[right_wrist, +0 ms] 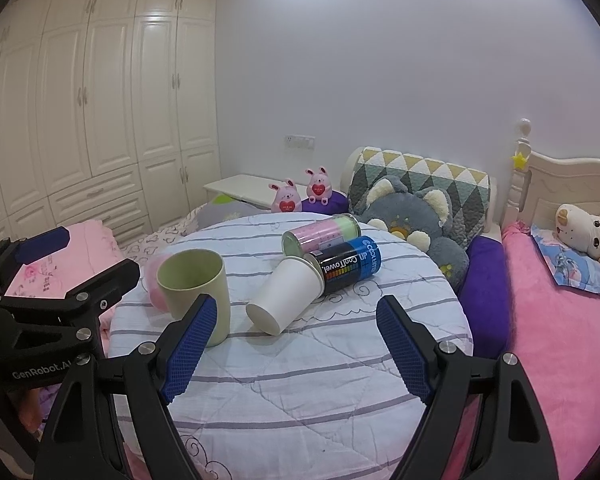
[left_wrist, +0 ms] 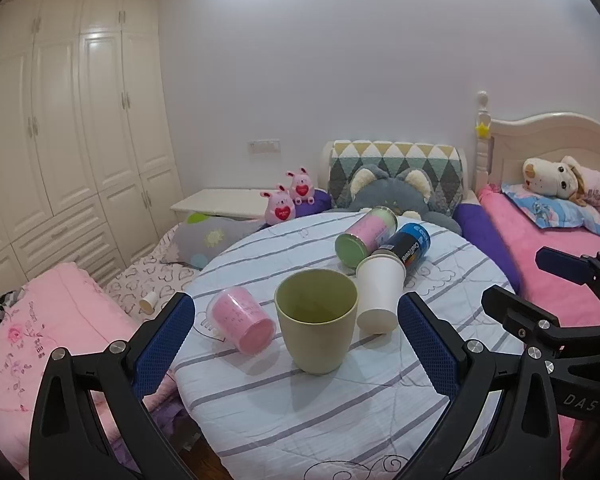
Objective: Flip cup upright
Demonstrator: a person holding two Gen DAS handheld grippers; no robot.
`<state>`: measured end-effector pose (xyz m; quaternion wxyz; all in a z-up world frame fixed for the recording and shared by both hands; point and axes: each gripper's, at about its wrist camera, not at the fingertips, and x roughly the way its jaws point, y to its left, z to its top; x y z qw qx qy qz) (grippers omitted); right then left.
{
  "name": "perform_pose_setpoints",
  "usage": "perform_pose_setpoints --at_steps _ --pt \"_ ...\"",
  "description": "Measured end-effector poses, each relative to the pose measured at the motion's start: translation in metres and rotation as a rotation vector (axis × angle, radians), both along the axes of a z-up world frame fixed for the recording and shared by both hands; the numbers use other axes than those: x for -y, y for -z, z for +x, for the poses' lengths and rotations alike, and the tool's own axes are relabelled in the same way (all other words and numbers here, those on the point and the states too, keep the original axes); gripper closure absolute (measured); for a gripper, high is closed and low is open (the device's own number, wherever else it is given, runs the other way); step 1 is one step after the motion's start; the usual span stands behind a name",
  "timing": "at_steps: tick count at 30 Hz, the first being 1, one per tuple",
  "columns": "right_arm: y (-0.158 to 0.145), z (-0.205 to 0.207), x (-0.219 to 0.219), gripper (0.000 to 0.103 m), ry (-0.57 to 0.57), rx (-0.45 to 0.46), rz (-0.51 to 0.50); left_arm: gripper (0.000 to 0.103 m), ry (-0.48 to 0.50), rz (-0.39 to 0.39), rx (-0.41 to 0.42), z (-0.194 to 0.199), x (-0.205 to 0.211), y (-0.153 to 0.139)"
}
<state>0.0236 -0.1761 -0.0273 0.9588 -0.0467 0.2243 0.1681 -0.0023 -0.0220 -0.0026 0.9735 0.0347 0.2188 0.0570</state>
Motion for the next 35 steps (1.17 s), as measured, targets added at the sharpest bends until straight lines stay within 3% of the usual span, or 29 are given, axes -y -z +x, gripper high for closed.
perform_pose_setpoints --at_steps 35 --pt "0.003 0.015 -0.008 0.02 -0.009 -0.029 -0.012 0.0 0.003 -0.017 -0.036 0.018 -0.005 0.013"
